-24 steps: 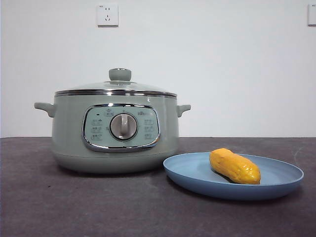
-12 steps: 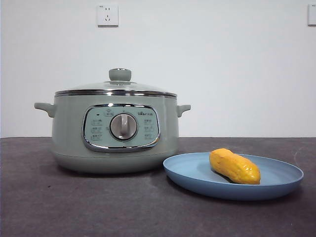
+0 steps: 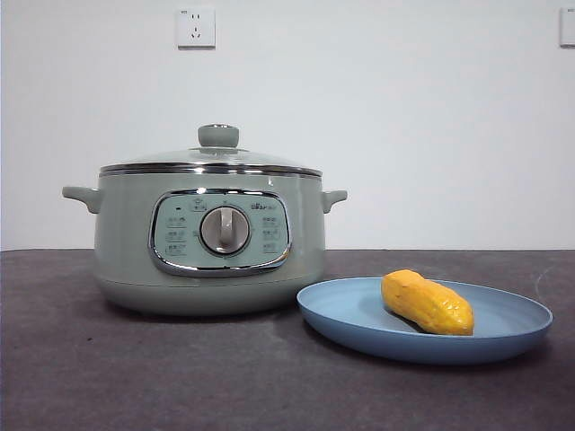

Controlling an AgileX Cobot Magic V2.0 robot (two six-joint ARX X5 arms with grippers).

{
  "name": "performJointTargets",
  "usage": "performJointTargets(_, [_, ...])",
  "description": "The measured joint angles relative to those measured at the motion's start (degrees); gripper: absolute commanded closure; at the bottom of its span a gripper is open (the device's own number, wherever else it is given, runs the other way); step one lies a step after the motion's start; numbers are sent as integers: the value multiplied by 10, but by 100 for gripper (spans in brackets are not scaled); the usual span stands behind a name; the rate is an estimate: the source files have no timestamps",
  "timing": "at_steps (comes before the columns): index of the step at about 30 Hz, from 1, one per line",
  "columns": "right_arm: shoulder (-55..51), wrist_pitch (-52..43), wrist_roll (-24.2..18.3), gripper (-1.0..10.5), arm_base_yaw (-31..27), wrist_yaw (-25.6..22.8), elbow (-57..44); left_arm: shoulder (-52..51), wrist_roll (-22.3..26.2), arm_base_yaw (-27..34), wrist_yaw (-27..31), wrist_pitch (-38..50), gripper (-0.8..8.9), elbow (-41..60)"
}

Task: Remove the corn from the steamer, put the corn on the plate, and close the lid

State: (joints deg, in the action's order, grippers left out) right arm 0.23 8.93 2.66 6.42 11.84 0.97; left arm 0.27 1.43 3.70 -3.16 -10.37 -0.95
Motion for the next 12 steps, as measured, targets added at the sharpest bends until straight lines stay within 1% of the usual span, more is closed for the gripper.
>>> performJointTargets(6, [0, 0, 19, 945, 0, 0, 0, 0, 0, 0, 0, 0, 817, 0])
performJointTargets(12, [0, 0, 23, 945, 0, 0, 0, 0, 0, 0, 0, 0, 817, 0])
